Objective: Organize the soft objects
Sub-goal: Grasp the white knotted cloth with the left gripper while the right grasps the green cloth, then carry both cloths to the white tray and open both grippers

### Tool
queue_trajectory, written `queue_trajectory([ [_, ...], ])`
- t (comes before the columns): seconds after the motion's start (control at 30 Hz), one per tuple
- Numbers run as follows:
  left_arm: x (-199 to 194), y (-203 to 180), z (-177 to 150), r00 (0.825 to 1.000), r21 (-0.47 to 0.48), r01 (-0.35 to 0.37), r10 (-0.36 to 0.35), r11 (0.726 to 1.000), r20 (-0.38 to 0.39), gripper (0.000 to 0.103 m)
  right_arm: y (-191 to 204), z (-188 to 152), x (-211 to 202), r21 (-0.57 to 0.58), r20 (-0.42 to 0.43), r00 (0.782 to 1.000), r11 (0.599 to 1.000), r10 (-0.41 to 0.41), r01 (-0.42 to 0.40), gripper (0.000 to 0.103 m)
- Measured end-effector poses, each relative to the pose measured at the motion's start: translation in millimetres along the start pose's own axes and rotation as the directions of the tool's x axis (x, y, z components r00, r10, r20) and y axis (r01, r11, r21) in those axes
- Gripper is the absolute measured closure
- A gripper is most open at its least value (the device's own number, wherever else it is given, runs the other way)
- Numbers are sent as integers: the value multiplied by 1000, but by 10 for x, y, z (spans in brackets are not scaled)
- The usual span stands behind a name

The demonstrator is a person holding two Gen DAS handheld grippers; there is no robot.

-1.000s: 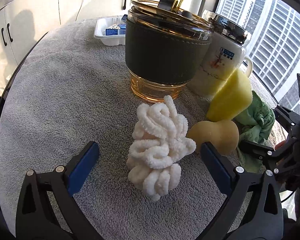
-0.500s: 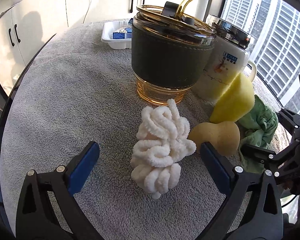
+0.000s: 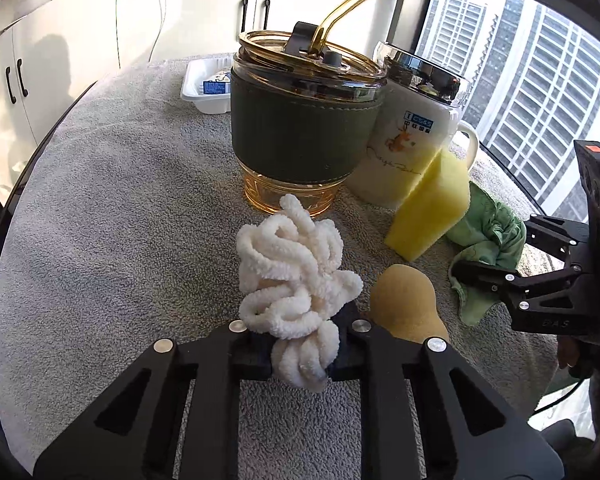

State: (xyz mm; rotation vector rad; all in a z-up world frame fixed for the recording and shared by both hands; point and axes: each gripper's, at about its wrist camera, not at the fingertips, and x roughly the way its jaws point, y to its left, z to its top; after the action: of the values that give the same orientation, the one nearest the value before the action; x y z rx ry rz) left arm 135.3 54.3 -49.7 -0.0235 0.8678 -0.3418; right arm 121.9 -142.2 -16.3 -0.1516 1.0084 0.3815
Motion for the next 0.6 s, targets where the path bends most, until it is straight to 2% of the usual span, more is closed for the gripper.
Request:
queue_trajectory([
  [0.03, -7, -21, -1, 1000, 4, 0, 0, 1000, 2, 88, -11, 5, -9, 2, 3, 1000, 1000, -1, 1, 47],
  [0.23, -33, -53, -16, 1000, 2, -20, 20, 1000, 10, 88, -48, 2, -30, 6, 16, 1000, 1000, -7, 7, 62],
  [0.43, -128, -71, -44, 999, -6, -22, 23, 1000, 30, 88, -52, -17, -86, -5, 44, 998, 999, -43, 43, 70],
  [0.6, -227, -91, -57, 999, -8, -20, 20, 1000, 45, 88, -38, -8, -202, 0, 70, 996, 999, -55, 55, 71],
])
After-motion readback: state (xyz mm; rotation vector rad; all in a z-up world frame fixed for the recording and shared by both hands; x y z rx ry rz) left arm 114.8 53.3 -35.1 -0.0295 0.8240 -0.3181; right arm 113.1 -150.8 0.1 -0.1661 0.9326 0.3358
